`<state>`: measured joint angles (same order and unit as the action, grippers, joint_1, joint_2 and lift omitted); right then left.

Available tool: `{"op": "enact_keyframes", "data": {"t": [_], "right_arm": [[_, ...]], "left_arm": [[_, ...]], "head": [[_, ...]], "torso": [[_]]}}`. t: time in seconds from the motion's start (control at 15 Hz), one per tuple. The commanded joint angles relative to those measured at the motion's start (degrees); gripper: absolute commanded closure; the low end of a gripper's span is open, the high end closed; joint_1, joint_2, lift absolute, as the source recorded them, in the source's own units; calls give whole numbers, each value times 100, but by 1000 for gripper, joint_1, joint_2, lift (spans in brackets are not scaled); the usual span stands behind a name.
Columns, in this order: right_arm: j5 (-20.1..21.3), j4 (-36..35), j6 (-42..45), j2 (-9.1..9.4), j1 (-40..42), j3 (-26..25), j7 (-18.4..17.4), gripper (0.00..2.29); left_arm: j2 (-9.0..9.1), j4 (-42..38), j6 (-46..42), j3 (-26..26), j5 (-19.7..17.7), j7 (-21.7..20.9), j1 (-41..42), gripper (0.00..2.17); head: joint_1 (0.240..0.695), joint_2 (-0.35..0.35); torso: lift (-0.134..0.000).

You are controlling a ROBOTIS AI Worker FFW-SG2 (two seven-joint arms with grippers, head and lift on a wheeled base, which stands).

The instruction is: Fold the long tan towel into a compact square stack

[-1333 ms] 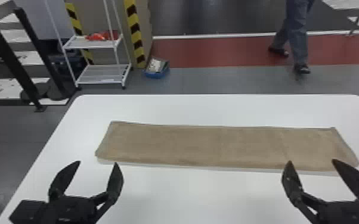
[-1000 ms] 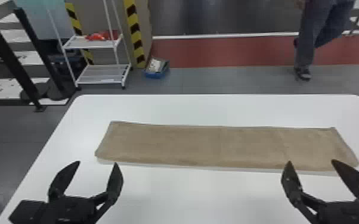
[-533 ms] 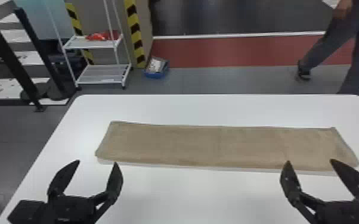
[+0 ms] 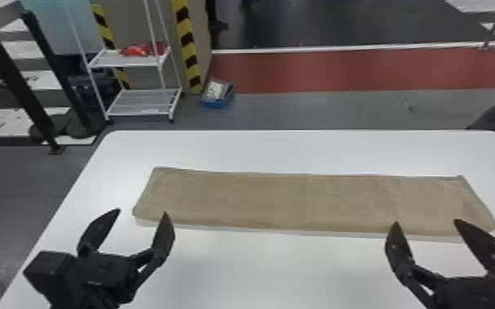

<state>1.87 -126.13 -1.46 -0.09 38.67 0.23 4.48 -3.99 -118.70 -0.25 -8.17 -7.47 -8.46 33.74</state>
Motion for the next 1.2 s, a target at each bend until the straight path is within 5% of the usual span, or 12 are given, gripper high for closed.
{"op": "enact_keyframes", "data": {"t": [0.0, 0.2, 0.6, 1.13], "right_arm": [[15, 1, -26, 14, -9, 3, 0, 97], [24, 18, -78, 14, -62, 30, 0, 97], [86, 194, -272, 14, -264, 74, 0, 97], [103, 502, -377, 14, -536, 144, 0, 97]], "left_arm": [[21, -22, 1410, -255, -211, -332, -650, 83], [21, 163, 2342, -686, -510, -753, -1476, 87], [-111, 1595, 4328, -1301, -387, -1483, -3330, 100], [-550, 2878, 4469, -1301, -150, -1527, -3945, 100]], "head": [[695, 97], [695, 99], [695, 151], [695, 201]], "torso": [[-123], [-123], [-122], [-122]]}}
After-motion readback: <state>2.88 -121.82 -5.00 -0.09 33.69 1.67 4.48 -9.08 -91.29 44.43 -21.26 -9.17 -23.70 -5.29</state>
